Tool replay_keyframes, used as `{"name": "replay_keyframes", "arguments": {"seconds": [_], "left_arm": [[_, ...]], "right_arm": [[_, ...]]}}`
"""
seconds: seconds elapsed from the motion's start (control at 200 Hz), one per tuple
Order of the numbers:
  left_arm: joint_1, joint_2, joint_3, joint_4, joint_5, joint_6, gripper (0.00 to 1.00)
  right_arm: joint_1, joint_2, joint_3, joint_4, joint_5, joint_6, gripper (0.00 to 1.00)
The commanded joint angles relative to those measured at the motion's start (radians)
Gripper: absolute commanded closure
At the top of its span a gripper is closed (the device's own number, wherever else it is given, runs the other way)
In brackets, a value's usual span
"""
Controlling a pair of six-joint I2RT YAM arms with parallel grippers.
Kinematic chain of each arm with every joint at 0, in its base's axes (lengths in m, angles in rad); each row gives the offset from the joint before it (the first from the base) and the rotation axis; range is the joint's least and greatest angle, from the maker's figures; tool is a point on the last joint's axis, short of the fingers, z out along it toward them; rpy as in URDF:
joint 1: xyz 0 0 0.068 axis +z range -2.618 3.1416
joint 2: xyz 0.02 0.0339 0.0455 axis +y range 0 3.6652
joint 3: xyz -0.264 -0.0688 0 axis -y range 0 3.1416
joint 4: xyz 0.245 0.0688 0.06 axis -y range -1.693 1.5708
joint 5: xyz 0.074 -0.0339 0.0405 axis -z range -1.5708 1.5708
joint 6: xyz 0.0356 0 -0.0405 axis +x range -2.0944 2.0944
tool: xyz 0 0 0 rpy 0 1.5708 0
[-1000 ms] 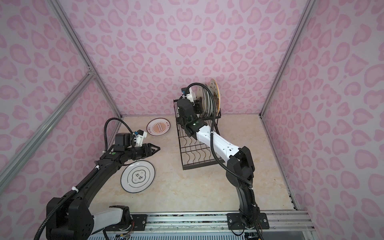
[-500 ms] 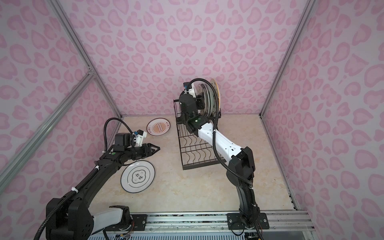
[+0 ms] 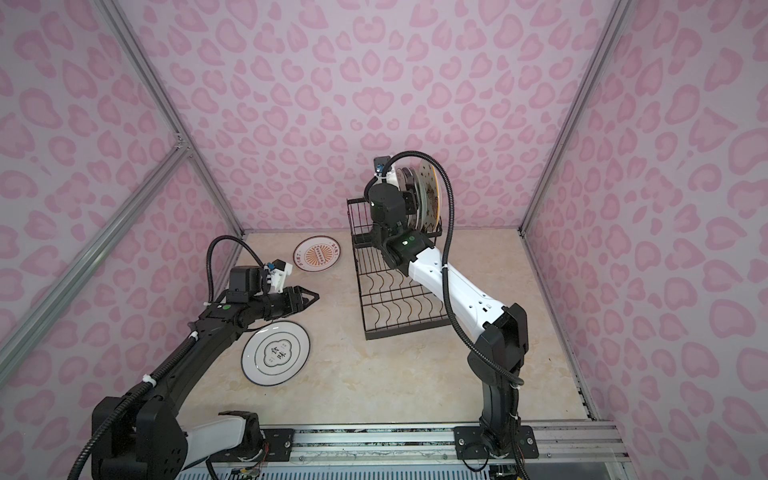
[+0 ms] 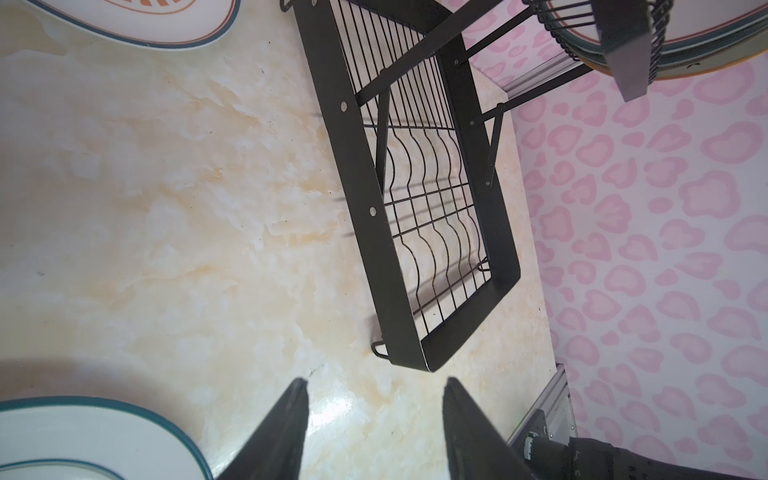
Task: Load the plates into the dish rack
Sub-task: 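Open and lift the right gripper away from the placed plate, then move the left gripper to the sunburst plate rim while the right waits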
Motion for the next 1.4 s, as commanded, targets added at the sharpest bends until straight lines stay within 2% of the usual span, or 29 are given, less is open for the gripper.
{"name": "replay_keyframes", "arguments": {"seconds": [0.0, 0.13, 0.32, 0.46, 0.685, 0.945, 1.115, 1.395], "left_arm": [[0.004, -0.011, 0.012, 0.027, -0.014, -0.022, 0.44], [0.007, -0.015, 0.007, 0.047, -0.037, -0.046, 0.44], [0.009, -0.018, 0.003, 0.079, -0.067, -0.08, 0.44], [0.009, -0.021, 0.007, 0.094, -0.087, -0.095, 0.43], [0.011, -0.007, -0.001, 0.132, -0.138, -0.131, 0.44], [0.021, 0.031, 0.006, 0.153, -0.166, -0.146, 0.43], [0.034, 0.048, 0.001, 0.149, -0.252, -0.139, 0.43], [0.054, 0.056, -0.004, 0.158, -0.285, -0.15, 0.43]], "right_arm": [[0.0, -0.05, -0.042, 0.046, -0.044, 0.013, 0.32], [-0.022, -0.157, -0.142, 0.037, -0.133, 0.07, 0.27], [-0.131, -0.352, -0.381, 0.041, -0.459, 0.262, 0.27], [-0.21, -0.488, -0.607, 0.137, -0.61, 0.381, 0.28], [-0.225, -0.577, -0.796, 0.157, -0.674, 0.392, 0.2], [-0.227, -0.594, -1.015, 0.288, -0.851, 0.507, 0.18], [-0.227, -0.579, -1.104, 0.344, -0.939, 0.575, 0.17], [-0.227, -0.547, -1.185, 0.436, -0.985, 0.654, 0.17]]}}
